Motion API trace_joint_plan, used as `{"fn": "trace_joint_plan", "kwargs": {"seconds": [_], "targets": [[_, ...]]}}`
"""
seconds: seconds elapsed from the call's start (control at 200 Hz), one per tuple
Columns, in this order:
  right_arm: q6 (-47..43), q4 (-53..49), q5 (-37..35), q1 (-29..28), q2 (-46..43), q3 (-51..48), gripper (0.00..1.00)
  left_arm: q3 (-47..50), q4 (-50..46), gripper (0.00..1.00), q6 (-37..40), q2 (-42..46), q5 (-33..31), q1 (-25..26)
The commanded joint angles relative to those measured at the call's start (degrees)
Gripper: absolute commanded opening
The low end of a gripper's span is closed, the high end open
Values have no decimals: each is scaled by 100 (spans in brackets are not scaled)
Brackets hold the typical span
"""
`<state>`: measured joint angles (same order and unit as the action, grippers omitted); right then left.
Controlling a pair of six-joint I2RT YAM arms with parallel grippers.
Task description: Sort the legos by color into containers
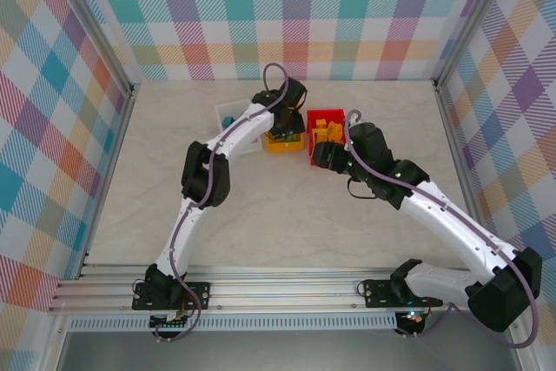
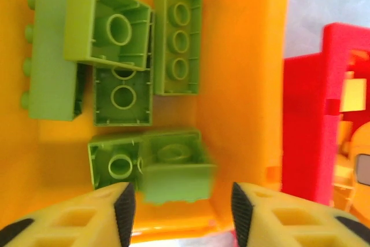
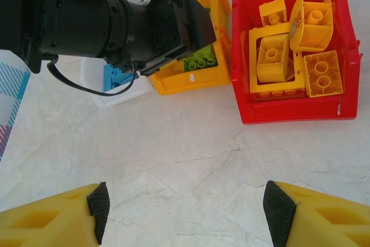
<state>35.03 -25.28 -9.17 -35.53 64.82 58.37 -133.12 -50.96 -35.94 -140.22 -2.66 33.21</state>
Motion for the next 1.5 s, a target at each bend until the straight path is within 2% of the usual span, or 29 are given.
{"fn": "trace_joint_plan", "kwargs": {"seconds": [0.0, 0.195, 0.29, 0.35, 0.37, 0.38, 0.39, 0.405, 0.495, 0.54, 0.595, 0.65, 0.72, 0.77, 0.8, 0.825, 0.885, 0.955, 1.035, 1.1, 1.2, 1.365, 1.5], "targets": [[24, 133, 148, 71, -88, -106, 73, -223, -176, 58, 105, 58, -17, -79], [-74, 16, 113, 120, -166, -64, 74, -52, -293, 63, 167, 676, -141, -70], [-145, -235, 104, 312, -198, 33, 76, 425, -216, 71, 193, 1400, -343, -59], [-121, -549, 84, 596, -172, 148, 80, 1022, -65, 79, 195, 2060, -478, -82], [-93, -650, 82, 728, -164, 179, 83, 1292, 57, 95, 202, 2319, -470, -110], [-77, -708, 75, 797, -163, 196, 87, 1441, 129, 99, 202, 2439, -459, -123], [-64, -749, 72, 860, -162, 204, 97, 1597, 213, 100, 208, 2597, -438, -140], [-54, -810, 69, 967, -162, 216, 100, 1852, 343, 100, 217, 2812, -387, -173], [-103, -993, -37, 1538, -207, 197, 100, 3369, 1062, 100, 228, 4182, -455, -385], [-238, -942, -408, 1629, -302, 120, 100, 3997, 1251, 100, 302, 4812, -623, -483], [-435, -820, -1013, 1630, -492, -13, 100, 4590, 1267, 100, 359, 5506, -1055, -578], [-160, -904, -1900, 1636, -700, -156, 100, 5000, 1019, 100, 372, 6073, -1652, -700], [-113, -617, -2512, 1746, -891, -548, 100, 5442, 446, 100, 49, 6633, -3227, -741], [-165, -275, -2495, 1999, -981, -891, 100, 5961, 307, 100, -277, 7037, -4226, -840], [-284, 5, -2310, 2177, -1017, -1103, 100, 6426, 566, 100, -195, 7351, -4531, -944], [-395, 265, -2116, 2319, -1026, -1300, 100, 6876, 1036, 100, 196, 7617, -4528, -1052], [-1140, 1367, -1649, 2543, -1024, -1935, 100, 7959, 2321, 100, 1208, 8197, -4293, -1335], [-1744, 2426, -1614, 2569, -901, -2586, 100, 9024, 3649, 100, 2043, 8640, -3741, -1717], [-2130, 2762, -1544, 2608, -564, -2767, 100, 9670, 4336, 100, 2359, 8553, -3092, -2108], [-2307, 2941, -1301, 2669, -220, -2809, 100, 10020, 4854, 100, 2417, 8149, -2642, -2323], [-2535, 3821, -1100, 2709, 221, -3041, 100, 10481, 5982, 100, 2514, 7482, -2170, -2493], [-2564, 5331, -584, 3040, 1200, -3260, 100, 10668, 7815, 100, 2805, 6276, -1884, -2710], [-3000, 5197, -435, 3098, 1616, -2866, 100, 10496, 8652, 100, 3338, 5505, -1526, -2833]]}}
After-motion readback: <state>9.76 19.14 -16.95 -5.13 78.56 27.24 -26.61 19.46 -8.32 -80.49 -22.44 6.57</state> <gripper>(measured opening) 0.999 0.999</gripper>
